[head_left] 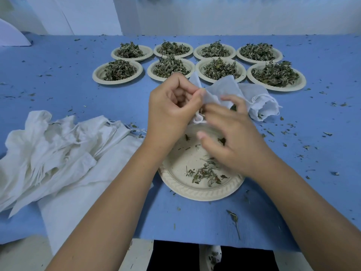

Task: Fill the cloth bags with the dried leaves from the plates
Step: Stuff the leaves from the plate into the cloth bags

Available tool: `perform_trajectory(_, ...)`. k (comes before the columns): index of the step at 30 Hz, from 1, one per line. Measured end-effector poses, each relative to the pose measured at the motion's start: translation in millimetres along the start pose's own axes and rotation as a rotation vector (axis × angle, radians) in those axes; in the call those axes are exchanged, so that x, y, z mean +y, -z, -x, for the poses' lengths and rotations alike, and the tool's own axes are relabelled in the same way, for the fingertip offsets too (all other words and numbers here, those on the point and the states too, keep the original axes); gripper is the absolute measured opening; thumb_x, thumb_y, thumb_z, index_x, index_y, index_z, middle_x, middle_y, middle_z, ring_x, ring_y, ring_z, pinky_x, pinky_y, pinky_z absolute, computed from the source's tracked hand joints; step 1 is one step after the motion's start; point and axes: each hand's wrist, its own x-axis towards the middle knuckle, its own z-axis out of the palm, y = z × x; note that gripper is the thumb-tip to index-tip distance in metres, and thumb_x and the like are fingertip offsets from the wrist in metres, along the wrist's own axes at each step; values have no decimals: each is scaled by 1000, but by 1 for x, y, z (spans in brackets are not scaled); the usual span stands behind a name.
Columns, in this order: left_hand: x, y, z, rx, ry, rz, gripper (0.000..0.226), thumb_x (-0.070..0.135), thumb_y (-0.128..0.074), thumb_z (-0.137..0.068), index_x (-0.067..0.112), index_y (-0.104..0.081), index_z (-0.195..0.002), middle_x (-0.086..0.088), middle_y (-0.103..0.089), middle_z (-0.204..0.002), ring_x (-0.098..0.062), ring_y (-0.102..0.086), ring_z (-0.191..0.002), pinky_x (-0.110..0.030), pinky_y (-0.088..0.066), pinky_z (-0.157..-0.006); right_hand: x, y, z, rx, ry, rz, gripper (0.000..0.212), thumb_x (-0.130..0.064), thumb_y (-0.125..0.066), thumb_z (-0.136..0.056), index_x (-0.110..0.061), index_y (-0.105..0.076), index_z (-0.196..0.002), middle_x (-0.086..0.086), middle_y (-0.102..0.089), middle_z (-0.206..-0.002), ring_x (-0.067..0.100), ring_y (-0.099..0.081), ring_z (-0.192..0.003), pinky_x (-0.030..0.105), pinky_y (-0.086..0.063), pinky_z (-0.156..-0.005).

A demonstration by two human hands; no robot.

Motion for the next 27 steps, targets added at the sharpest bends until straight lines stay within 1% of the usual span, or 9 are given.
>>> perform_trajectory(3,1,-4,2,-77,19,-29,24,0,-66,-88,16,-55,-73,12,-55,-55,0,-49,-44,-15,-39,-46,6,-5,1,-132,-38,68,29,-33,-59,-85,-5,-63,-92,-9,-47,-93,7,-46,-95,34,-13,-112)
perform_trajectory(6,1,-2,-1,8,38,-24,22,3,-65,-89,16,-56,-73,10,-56,-54,-3,-49,-44,-18,-41,-44,10,3,-1,33,-2,91,18,-15,-72,-79,-6,-66,-93,-5,-60,-99,8,-50,-98,37,-21,-105)
perform_trajectory(8,0,1,-4,88,52,-6,23,3,-65,-89,16,-56,-73,9,-54,-51,-5,-46,-41,-19,-40,-43,13,9,-3,166,11,69,24,-12,-77,-76,-10,-68,-98,-1,-64,-106,6,-51,-100,33,-25,-94)
perform_trajectory(10,0,2,-5,133,66,11,24,2,-64,-90,15,-55,-72,11,-52,-48,-5,-43,-38,-18,-39,-42,14,10,-3,252,34,81,20,-11,-79,-75,-9,-69,-92,2,-65,-100,7,-52,-95,29,-26,-86)
perform_trajectory(14,0,0,-5,111,81,20,25,1,-63,-90,14,-54,-72,12,-50,-47,-1,-41,-38,-15,-37,-42,13,7,-4,291,119,100,6,-2,-72,-82,-4,-69,-77,3,-68,-84,9,-55,-82,27,-28,-80)
perform_trajectory(19,1,-1,-4,49,62,4,27,0,-65,-88,17,-55,-71,13,-53,-51,1,-44,-43,-11,-34,-46,8,4,-4,240,110,95,12,-3,-56,-87,1,-65,-80,3,-66,-71,19,-44,-82,15,-24,-83)
perform_trajectory(23,1,-2,-2,-6,63,-12,23,0,-65,-88,14,-55,-72,11,-56,-54,0,-49,-45,-13,-37,-47,7,0,-3,139,99,114,5,1,-57,-85,1,-61,-84,1,-63,-67,24,-43,-84,10,-22,-92)
perform_trajectory(25,2,-3,-2,3,67,-11,23,0,-65,-88,13,-55,-73,8,-55,-54,1,-48,-45,-12,-36,-46,9,5,-2,221,117,106,10,-3,-55,-86,-1,-64,-82,4,-68,-78,18,-56,-79,21,-27,-100)
perform_trajectory(27,1,-2,-2,22,72,7,24,1,-65,-89,15,-55,-72,11,-54,-53,2,-46,-43,-11,-34,-45,10,8,-1,365,157,102,17,-5,-52,-86,-1,-67,-79,6,-70,-88,17,-62,-82,30,-35,-97)
